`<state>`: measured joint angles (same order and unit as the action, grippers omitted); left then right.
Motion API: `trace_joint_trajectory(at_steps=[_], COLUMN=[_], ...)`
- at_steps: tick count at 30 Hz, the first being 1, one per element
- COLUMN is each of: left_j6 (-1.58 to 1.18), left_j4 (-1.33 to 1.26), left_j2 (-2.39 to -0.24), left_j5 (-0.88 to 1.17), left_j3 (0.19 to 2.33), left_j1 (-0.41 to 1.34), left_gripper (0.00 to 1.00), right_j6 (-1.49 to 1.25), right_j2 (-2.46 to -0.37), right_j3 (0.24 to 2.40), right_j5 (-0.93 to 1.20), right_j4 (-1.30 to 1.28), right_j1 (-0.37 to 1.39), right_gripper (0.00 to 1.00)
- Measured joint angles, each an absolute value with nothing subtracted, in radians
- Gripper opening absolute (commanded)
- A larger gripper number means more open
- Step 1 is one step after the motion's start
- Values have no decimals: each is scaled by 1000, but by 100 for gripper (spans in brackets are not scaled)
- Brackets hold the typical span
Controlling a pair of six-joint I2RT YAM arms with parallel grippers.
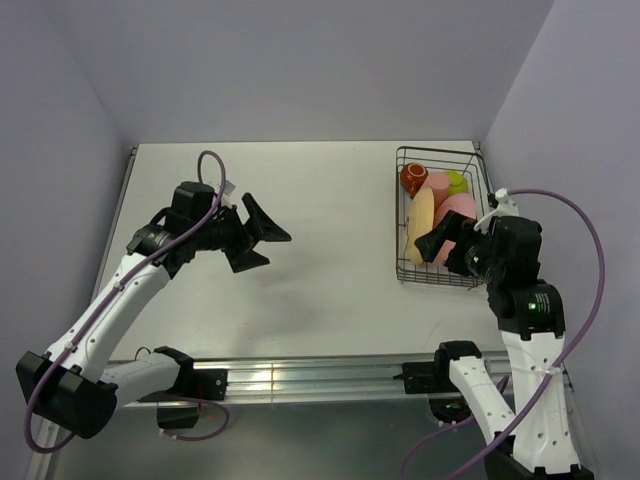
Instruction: Load the mixed dishes into the dish rack
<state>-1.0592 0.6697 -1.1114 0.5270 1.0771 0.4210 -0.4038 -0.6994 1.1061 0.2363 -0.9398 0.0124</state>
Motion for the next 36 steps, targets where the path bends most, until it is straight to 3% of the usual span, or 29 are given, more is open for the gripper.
trace_joint_trajectory(at_steps=[19,28,36], left_j6=[-1311,-1645,-1809], left_j4=[317,-96,-243], left_j2=[-1007,-854,-694], left_j5=[642,658,620], left_j3=[828,481,317], left_j1=[425,425,425], left_gripper=[99,99,99], right_j6=[-665,-846,-926], right_j2=[-349,-144,-46], right_j3=[689,540,464], right_j5=[305,313,317], right_j4=[-829,-752,-760], right_j1=[12,12,12], right_gripper=[100,100,100])
